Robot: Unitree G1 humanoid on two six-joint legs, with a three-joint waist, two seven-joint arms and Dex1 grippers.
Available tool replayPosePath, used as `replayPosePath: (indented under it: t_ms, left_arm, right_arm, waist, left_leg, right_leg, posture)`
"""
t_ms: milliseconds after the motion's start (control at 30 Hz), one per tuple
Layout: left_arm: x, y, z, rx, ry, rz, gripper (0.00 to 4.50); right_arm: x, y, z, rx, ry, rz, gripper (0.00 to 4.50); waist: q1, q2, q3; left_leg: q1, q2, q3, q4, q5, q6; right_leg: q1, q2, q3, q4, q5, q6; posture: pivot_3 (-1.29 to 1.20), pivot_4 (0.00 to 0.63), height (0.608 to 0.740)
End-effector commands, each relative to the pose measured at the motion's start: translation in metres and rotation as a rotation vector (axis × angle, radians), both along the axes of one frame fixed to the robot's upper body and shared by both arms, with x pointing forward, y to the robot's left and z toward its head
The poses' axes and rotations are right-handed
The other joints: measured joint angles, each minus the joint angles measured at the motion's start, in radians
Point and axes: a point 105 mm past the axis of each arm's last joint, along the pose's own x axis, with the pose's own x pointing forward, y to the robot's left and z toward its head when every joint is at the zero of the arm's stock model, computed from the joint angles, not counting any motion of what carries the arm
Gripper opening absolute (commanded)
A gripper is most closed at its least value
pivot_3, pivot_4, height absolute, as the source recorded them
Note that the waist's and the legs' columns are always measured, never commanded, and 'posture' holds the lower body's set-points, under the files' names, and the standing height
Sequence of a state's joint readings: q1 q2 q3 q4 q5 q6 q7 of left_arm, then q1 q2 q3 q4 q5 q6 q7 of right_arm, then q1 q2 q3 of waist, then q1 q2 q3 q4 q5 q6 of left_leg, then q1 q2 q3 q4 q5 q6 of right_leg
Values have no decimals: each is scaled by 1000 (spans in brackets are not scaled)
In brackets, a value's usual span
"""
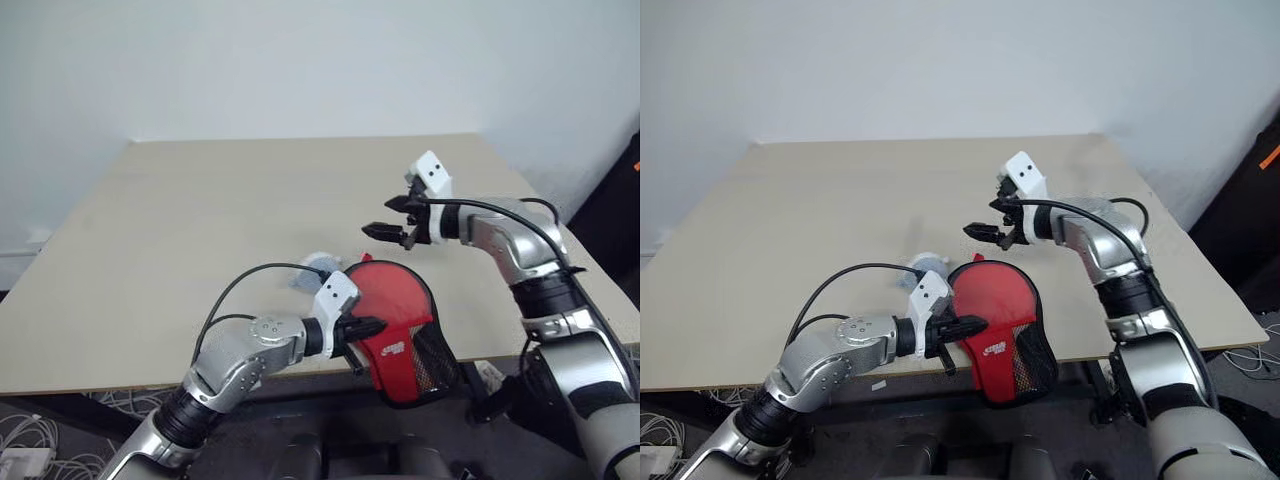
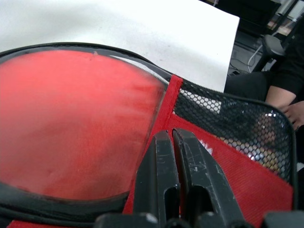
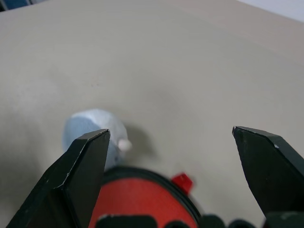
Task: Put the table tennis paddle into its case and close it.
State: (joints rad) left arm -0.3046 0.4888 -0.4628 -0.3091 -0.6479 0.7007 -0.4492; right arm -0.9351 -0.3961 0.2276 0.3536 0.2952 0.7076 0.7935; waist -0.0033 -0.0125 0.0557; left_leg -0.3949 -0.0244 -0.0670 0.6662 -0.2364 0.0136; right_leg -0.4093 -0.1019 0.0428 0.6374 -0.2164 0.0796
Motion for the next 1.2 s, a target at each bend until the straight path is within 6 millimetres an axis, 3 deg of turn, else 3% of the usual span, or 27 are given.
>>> replayPosePath:
  t_ms: [33,300,567,1200]
  left_arm:
    - [2,-2,-1,-23,-37,-19,22]
    - [1,4,-14,-6,-24,-8,22]
    - [1,9,-17,3,-21,16,22]
    - [9,19,-22,29,-17,64,22]
  right_arm:
    - [16,18,7,-8,-40,-6,4500]
    - [26,61,-20,-45,13,40,4500]
    - [14,86,-47,-110,62,135,4500]
    - [-37,80,-88,-303,170,518,4500]
  waist:
    - [-3,0,0]
    - [-27,2,0]
    - [-47,3,0]
    - [-50,4,-1]
  left_leg:
    - [0,0,0,0,0,0]
    - [0,0,-2,-1,0,0]
    - [1,0,-3,-4,0,-1]
    - [2,0,-5,-4,1,-1]
  right_leg:
    - [0,0,0,1,0,0]
    - [-1,1,0,2,2,-1]
    - [-2,1,0,3,3,-3]
    - [-1,1,-1,4,2,-1]
  posture:
    - [0,0,698]
    - [0,0,698]
    - [0,0,698]
    - [0,0,698]
